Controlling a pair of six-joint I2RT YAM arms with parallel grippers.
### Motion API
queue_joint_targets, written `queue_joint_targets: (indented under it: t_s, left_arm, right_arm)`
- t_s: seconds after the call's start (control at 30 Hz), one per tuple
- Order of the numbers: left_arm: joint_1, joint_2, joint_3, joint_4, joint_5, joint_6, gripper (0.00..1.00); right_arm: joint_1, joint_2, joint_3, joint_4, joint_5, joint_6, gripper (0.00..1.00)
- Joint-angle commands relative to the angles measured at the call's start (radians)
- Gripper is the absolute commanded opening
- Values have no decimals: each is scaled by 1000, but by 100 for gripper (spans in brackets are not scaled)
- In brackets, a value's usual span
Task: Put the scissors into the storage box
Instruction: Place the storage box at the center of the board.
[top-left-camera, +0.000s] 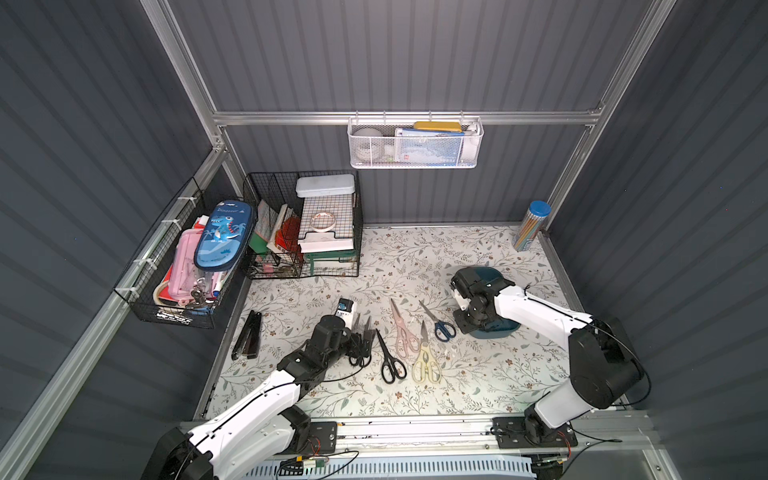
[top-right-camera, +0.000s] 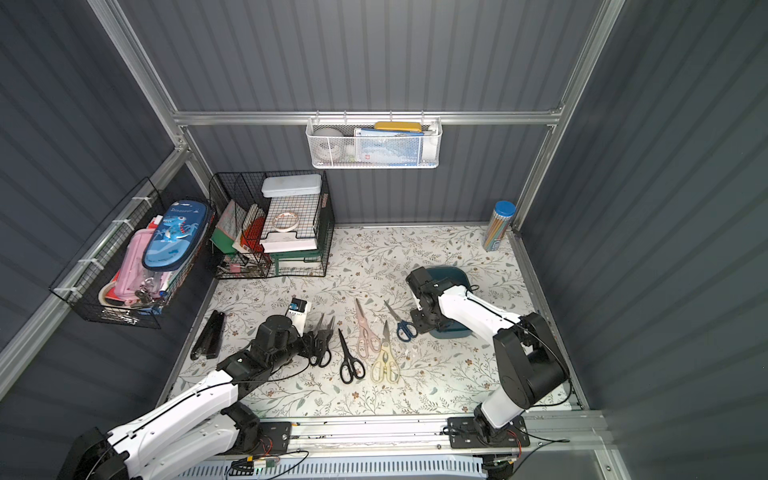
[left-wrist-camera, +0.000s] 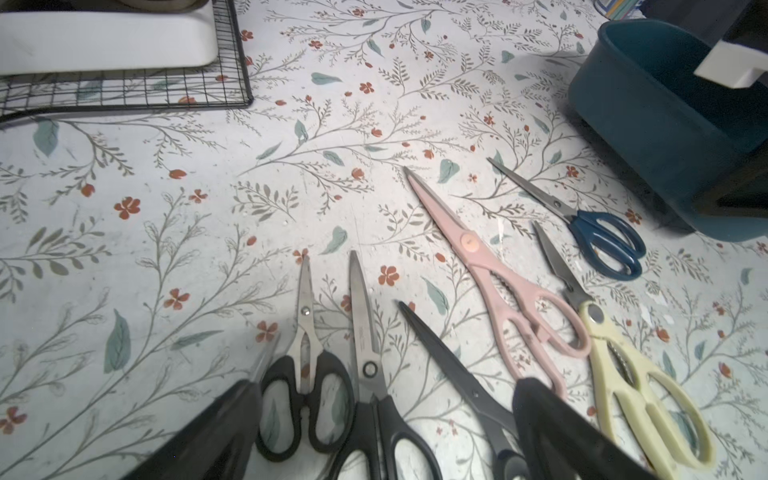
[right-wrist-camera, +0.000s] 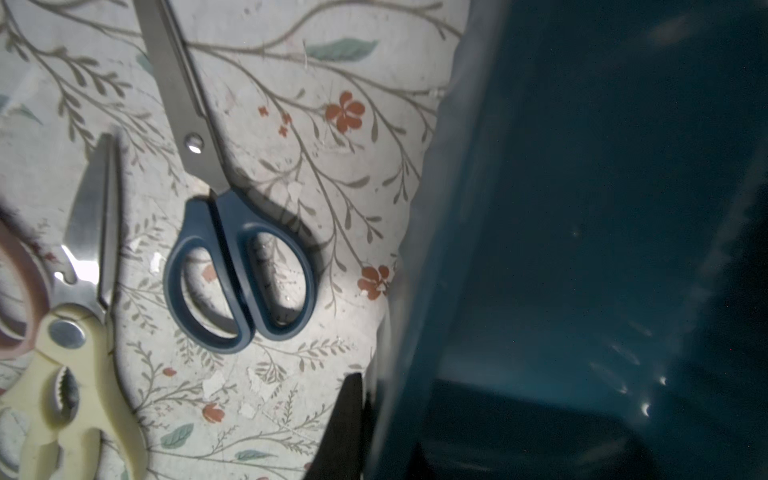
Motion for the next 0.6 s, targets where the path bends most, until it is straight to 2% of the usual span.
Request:
queue_joint_targets:
  t_s: [0.0, 0.23, 0.37, 0.57]
  left_arm:
    - [-5, -36, -23, 35, 57, 35, 99]
    - [-6, 33, -9, 67, 158, 75, 99]
    - [-6, 57, -1, 65, 157, 76, 99]
    - [-6, 41, -8, 65, 126, 71, 99]
  right_arm:
    - [35, -3, -36, 3, 18, 39, 0]
    - [86, 28, -55, 34, 39, 12, 0]
    - [121, 57, -40, 18, 31, 9, 0]
    - [164, 101, -13, -10, -18, 100, 0]
